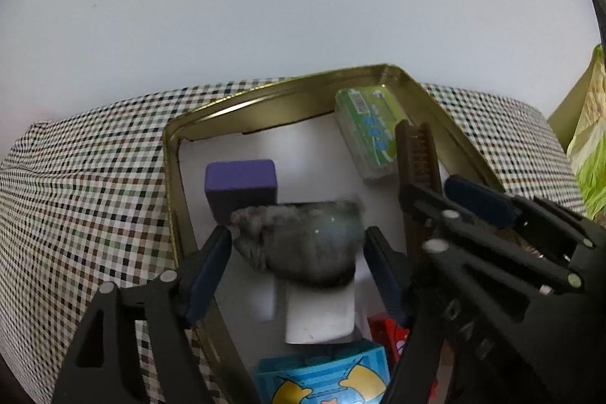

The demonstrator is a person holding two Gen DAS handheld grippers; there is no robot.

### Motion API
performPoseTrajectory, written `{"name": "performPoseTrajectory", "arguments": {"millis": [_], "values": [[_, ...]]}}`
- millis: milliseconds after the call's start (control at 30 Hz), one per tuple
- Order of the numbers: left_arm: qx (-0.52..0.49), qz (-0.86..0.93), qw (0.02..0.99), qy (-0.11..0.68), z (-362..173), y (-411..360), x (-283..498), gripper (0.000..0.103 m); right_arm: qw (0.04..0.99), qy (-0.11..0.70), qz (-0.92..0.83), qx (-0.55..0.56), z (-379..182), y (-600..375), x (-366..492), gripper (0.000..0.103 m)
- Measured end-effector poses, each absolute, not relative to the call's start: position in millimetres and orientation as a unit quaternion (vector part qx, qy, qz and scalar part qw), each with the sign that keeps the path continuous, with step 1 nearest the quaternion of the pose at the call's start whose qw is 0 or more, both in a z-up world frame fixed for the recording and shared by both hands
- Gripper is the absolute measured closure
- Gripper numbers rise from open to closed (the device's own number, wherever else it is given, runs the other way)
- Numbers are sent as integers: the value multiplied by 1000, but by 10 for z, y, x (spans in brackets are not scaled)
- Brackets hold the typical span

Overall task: Organize rigid objects
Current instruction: 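Lower the comb and pouch into the tray and open both tools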

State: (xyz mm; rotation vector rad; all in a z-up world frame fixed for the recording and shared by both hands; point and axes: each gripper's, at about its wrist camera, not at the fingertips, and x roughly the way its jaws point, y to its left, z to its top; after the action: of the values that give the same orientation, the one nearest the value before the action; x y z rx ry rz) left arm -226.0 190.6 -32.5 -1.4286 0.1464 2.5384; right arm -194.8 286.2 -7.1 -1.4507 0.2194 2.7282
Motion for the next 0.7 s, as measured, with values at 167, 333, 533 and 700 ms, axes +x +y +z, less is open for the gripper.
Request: {"name": "performPoseTrajectory", "arguments": {"millis": [167, 333, 533, 700], "values": [[-496, 856, 134, 54, -400, 1996, -2304, 15, 23, 81, 890, -448, -68, 2881, -1927, 35], [-508, 847, 143, 66, -508, 2159, -2429, 7, 28, 102, 883, -457, -100, 2959, -1944, 33], [-504, 849, 145, 60, -563, 2223, -2483, 7, 25, 110, 887, -448, -53, 2995, -1895, 33], [-498, 851, 153, 59, -514, 2141, -2371, 3, 31, 136, 891, -431, 10, 3062, -1820, 33]]}}
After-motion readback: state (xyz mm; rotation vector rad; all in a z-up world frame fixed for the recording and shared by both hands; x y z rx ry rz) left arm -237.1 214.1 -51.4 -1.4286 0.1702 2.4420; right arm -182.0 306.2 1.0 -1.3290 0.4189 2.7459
